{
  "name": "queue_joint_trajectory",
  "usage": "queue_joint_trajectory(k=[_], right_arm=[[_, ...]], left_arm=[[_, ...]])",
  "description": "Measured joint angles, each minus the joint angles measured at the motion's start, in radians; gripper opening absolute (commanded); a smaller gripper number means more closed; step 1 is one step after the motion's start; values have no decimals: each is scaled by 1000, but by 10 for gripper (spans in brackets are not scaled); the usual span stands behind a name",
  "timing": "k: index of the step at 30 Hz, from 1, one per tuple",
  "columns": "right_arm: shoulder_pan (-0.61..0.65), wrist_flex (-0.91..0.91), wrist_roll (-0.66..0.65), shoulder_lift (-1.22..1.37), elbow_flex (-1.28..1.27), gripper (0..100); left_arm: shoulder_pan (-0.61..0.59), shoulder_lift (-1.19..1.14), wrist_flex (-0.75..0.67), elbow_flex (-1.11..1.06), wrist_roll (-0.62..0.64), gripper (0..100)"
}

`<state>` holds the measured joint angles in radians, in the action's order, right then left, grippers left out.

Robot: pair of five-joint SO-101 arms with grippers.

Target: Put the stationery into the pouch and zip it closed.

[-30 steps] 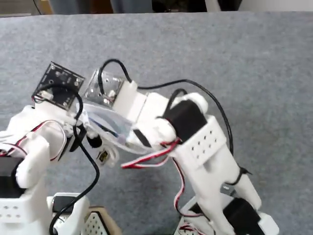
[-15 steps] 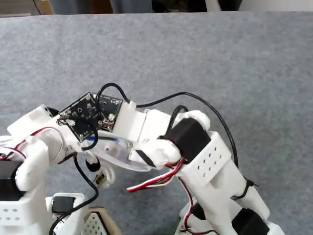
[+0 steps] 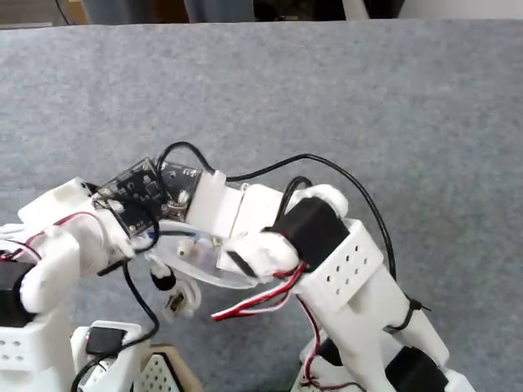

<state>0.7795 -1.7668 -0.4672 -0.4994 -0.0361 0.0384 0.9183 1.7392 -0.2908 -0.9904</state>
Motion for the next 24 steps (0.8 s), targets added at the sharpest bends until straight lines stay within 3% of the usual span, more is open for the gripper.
queue_joint_trajectory(k=[5, 8, 19, 24], right_arm=[[-32, 0, 31, 3, 69, 12], [-32, 0, 37, 2, 84, 12], [-32, 6, 38, 0, 104, 12], [-32, 8, 38, 0, 104, 12]], left_arm=[[86, 3, -48, -20, 311, 260], [94, 3, -52, 15, 413, 260], [95, 2, -52, 83, 439, 259], [95, 2, -52, 83, 439, 115]])
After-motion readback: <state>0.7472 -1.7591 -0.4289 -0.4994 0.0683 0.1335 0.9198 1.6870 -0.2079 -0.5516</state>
